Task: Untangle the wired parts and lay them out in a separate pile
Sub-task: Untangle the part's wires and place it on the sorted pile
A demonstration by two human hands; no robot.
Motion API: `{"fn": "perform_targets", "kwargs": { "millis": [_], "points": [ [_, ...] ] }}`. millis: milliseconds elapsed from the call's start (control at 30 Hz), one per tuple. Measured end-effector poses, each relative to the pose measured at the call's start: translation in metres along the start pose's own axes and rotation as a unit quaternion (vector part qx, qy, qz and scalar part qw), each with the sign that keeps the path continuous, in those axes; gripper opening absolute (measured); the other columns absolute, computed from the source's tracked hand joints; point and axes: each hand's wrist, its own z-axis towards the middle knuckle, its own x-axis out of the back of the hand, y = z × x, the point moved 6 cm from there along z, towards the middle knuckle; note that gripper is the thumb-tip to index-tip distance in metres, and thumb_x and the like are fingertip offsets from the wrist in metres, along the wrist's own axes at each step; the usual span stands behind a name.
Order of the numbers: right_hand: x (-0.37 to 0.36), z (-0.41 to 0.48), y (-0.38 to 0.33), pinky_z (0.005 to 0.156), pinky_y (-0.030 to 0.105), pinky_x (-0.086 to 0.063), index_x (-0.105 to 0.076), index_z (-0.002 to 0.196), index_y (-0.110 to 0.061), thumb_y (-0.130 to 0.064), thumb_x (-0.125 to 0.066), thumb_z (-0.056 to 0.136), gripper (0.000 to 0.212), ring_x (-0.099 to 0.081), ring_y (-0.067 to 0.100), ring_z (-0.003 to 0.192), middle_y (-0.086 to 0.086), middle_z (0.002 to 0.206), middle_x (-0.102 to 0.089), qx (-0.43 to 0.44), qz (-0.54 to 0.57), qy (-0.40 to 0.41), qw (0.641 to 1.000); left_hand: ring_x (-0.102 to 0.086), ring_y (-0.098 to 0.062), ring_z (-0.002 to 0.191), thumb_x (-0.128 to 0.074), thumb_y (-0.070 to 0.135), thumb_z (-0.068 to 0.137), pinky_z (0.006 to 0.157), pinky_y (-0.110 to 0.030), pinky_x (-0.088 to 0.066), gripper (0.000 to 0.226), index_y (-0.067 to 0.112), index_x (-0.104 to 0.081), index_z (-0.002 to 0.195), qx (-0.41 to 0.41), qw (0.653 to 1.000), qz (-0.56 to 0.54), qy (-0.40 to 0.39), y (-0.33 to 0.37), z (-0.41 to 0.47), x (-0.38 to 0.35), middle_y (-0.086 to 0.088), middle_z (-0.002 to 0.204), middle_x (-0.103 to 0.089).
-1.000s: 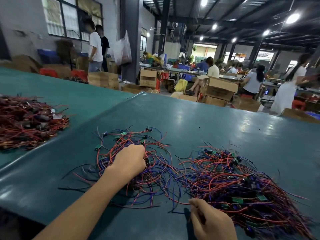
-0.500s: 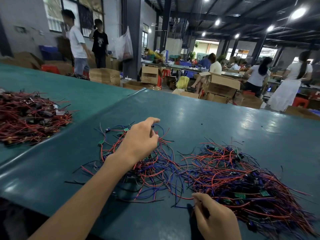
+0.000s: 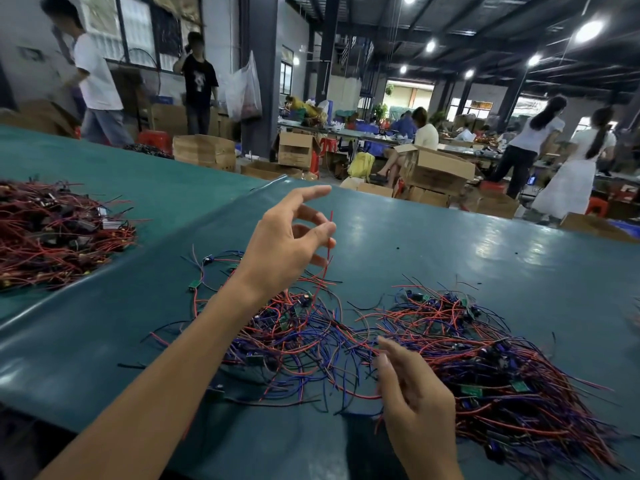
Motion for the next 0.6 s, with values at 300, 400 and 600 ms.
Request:
{"fn": "perform_targets", "kwargs": {
  "millis": [300, 400, 600],
  "points": [
    [-0.055, 0.046, -0.028, 0.072, 0.021, -0.054, -0.064, 0.129, -0.03, -0.029, -0.077, 0.089, 0.042, -0.064, 0.0, 0.072, -0.014, 0.105, -0.071, -0.064, 0.075, -0.086, 0.991, -0.073, -0.029, 0.088, -0.071, 0.008, 0.092, 0.068, -0.042, -0.061, 0.043, 0.016, -0.061, 0.133, 0.028, 0.982, -0.182, -0.046, 0.003, -0.002, -0.027, -0.007, 0.093, -0.064],
    [-0.058, 0.055, -0.025, 0.07, 0.035, -0.055, -0.075, 0.112, -0.018, -0.025, -0.077, 0.09, 0.023, -0.063, 0.017, 0.069, 0.0, 0.085, -0.074, -0.088, 0.115, -0.06, 0.988, -0.073, -0.03, 0.092, -0.073, 0.012, 0.089, 0.073, -0.042, -0.061, 0.044, 0.014, -0.062, 0.131, 0.052, 0.964, -0.249, -0.076, -0.003, -0.008, -0.039, -0.006, 0.092, -0.067],
    [-0.048, 0.061, -0.009, 0.043, 0.023, -0.04, -0.078, 0.098, -0.013, -0.011, -0.076, 0.088, 0.01, -0.058, 0.014, 0.063, 0.004, 0.076, -0.072, -0.205, 0.295, -0.028, 0.933, -0.071, -0.013, 0.101, -0.074, 0.034, 0.089, 0.089, -0.032, -0.057, 0.044, 0.028, -0.062, 0.13, 0.07, 0.99, -0.006, -0.122, -0.035, -0.018, -0.03, 0.003, 0.107, -0.072]
  ]
}}
